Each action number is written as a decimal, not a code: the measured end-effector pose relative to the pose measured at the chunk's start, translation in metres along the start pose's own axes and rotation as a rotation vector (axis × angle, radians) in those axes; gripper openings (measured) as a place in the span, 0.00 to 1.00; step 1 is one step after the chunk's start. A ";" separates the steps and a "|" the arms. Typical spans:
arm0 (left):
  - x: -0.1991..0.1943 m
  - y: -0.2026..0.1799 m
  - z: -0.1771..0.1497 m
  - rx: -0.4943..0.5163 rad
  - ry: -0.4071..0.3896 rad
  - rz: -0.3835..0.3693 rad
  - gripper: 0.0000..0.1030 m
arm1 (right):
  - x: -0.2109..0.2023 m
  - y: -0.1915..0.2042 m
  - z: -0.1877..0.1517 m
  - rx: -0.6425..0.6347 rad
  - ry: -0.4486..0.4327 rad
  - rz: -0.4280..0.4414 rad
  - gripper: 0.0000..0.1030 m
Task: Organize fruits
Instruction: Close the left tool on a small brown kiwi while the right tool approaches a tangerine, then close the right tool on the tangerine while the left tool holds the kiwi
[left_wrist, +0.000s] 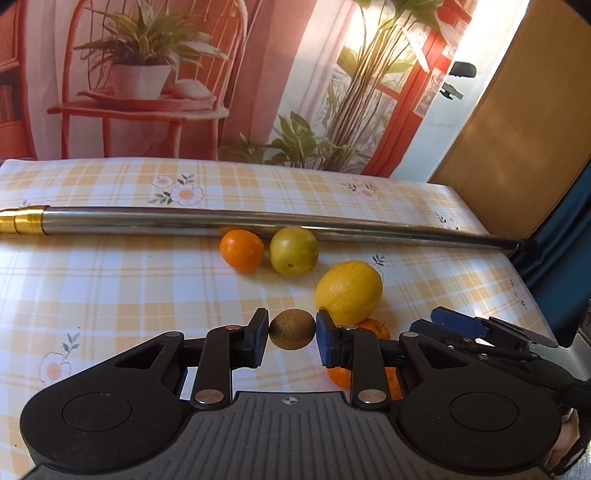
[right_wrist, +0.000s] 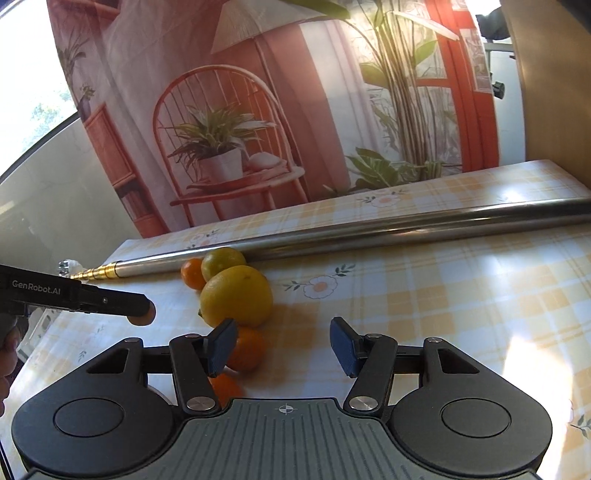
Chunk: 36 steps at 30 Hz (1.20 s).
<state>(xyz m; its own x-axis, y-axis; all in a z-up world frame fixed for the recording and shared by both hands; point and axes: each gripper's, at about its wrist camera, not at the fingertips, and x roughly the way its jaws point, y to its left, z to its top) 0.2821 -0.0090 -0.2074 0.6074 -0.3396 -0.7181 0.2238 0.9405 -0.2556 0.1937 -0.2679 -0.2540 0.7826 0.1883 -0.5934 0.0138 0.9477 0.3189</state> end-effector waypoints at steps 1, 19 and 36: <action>-0.006 0.000 -0.001 0.001 -0.018 0.012 0.28 | 0.004 0.003 0.001 -0.007 0.003 0.015 0.48; -0.028 -0.005 -0.022 0.075 -0.041 0.107 0.28 | 0.028 0.009 -0.010 0.020 0.037 0.123 0.36; -0.025 -0.008 -0.040 0.062 0.001 0.077 0.28 | 0.029 -0.001 -0.011 0.056 0.049 0.150 0.33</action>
<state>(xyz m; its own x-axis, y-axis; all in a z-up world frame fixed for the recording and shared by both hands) 0.2346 -0.0078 -0.2128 0.6242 -0.2665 -0.7344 0.2230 0.9617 -0.1595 0.2095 -0.2609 -0.2795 0.7472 0.3406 -0.5707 -0.0653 0.8921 0.4470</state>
